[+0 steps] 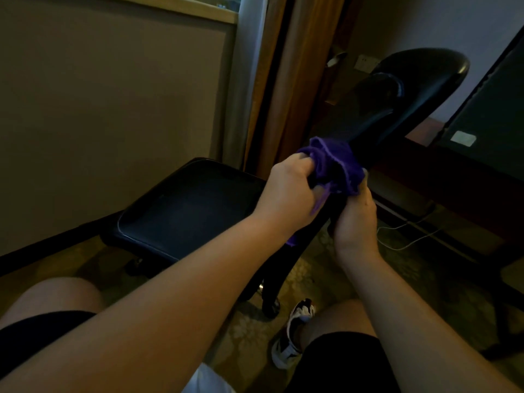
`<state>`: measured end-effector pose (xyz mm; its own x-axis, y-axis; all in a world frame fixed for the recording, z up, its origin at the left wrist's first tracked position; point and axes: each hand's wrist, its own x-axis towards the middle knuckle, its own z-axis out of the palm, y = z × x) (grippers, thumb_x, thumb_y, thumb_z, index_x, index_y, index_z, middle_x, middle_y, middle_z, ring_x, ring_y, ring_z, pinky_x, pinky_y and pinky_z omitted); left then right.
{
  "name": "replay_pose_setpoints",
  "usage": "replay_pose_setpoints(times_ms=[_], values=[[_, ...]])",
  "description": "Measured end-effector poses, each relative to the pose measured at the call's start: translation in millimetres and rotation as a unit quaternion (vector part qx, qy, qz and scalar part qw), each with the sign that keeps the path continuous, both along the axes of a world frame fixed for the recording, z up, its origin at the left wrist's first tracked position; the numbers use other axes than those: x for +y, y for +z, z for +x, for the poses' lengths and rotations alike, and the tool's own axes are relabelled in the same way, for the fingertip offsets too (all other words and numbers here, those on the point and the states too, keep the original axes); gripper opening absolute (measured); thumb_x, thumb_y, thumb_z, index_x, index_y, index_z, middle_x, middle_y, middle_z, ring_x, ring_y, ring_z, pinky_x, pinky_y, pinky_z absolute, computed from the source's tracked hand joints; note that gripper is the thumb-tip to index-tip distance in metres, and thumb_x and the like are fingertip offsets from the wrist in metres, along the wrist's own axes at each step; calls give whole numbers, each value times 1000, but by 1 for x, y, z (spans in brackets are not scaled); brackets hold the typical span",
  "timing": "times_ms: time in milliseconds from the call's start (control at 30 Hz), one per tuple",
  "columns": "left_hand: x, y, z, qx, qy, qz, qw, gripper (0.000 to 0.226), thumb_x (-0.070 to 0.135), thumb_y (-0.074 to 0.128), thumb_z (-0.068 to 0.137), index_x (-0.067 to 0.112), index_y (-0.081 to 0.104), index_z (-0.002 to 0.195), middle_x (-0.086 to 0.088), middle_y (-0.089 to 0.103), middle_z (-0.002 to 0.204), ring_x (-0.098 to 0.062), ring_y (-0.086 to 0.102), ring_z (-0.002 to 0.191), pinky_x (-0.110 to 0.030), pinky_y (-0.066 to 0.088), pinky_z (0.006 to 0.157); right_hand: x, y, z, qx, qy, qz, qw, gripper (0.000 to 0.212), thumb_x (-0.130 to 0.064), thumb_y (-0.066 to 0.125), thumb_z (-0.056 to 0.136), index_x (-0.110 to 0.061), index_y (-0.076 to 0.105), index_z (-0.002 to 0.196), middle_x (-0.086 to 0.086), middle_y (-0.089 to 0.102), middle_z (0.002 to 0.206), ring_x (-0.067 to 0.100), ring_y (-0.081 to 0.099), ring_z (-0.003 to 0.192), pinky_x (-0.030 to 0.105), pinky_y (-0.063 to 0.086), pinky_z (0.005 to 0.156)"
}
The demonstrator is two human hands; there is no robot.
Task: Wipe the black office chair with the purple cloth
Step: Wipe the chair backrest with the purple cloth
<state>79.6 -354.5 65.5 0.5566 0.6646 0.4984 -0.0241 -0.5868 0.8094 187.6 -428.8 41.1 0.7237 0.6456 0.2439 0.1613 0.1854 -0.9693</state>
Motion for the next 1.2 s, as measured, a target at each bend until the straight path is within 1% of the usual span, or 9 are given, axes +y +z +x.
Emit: replay_pose_setpoints(times_ms=[167, 267, 333, 433, 500, 567, 700, 967, 1200], values=[[3, -30, -1, -29, 23, -24, 999, 21, 8, 68, 87, 26, 65, 97, 9, 61, 105, -3, 62, 98, -34, 55, 92, 0, -2, 2, -14, 9, -25, 1000, 84, -84, 44, 80, -8, 64, 111, 23, 67, 115, 36, 63, 107, 51, 49, 94], [3, -48, -3, -36, 38, -60, 997, 17, 7, 68, 86, 24, 66, 89, 9, 62, 98, -2, 63, 89, -25, 55, 83, -1, -3, 1, -31, 1, -32, 999, 56, -88, 42, 78, -44, 49, 112, 5, 49, 123, 1, 46, 110, 40, 35, 102], [4, -61, -8, -43, 37, -114, 992, 18, 7, 68, 85, 25, 66, 83, 10, 63, 95, -3, 64, 84, -19, 54, 73, -1, -2, 0, -37, 4, -33, 999, 45, -87, 40, 80, -51, 41, 107, -4, 39, 124, -7, 34, 105, 39, 28, 101], [2, -84, -18, -40, 44, -216, 975, 13, 8, 68, 86, 22, 69, 87, 5, 66, 99, -10, 68, 84, -29, 59, 75, -2, -3, 1, -19, -1, -30, 999, 66, -86, 44, 82, -30, 59, 115, 18, 61, 118, 32, 63, 101, 58, 50, 90], [-2, -102, -24, -39, 58, -293, 954, 14, 10, 69, 87, 24, 70, 92, -3, 69, 101, -19, 71, 85, -36, 61, 73, -2, -3, 1, -14, -2, -32, 999, 92, -91, 45, 77, -8, 59, 116, 23, 62, 95, 41, 55, 75, 48, 46, 60], [-6, -121, -30, -36, 71, -363, 928, 11, 12, 69, 88, 19, 70, 96, -11, 72, 95, -29, 72, 78, -43, 59, 66, -1, -5, 4, -17, 6, -32, 999, 104, -94, 45, 72, 0, 53, 114, 15, 53, 89, 34, 47, 73, 41, 36, 56], [-11, -150, -23, -28, 113, -470, 875, 11, 23, 67, 92, 13, 70, 94, -10, 68, 75, -18, 62, 60, -30, 45, 50, -2, -5, 4, -8, 4, -25, 1000, 103, -95, 47, 70, -1, 55, 112, 13, 50, 89, 32, 44, 73, 38, 35, 55], [-13, -180, -5, 1, 98, -660, 745, 21, 16, 51, 96, 9, 69, 105, -17, 75, 99, -34, 72, 92, -41, 59, 85, -2, -3, 0, -8, -8, -25, 1000, 99, -96, 46, 69, -7, 59, 109, 13, 52, 88, 32, 46, 73, 37, 35, 56], [-3, -165, -8, 106, 53, -586, 801, 8, 18, 57, 93, 14, 59, 88, -9, 74, 79, -23, 72, 70, -33, 59, 61, 1, -6, -2, -23, -15, -15, 1000, 77, -90, 47, 77, -14, 54, 89, 12, 49, 81, 34, 48, 72, 44, 41, 65]])
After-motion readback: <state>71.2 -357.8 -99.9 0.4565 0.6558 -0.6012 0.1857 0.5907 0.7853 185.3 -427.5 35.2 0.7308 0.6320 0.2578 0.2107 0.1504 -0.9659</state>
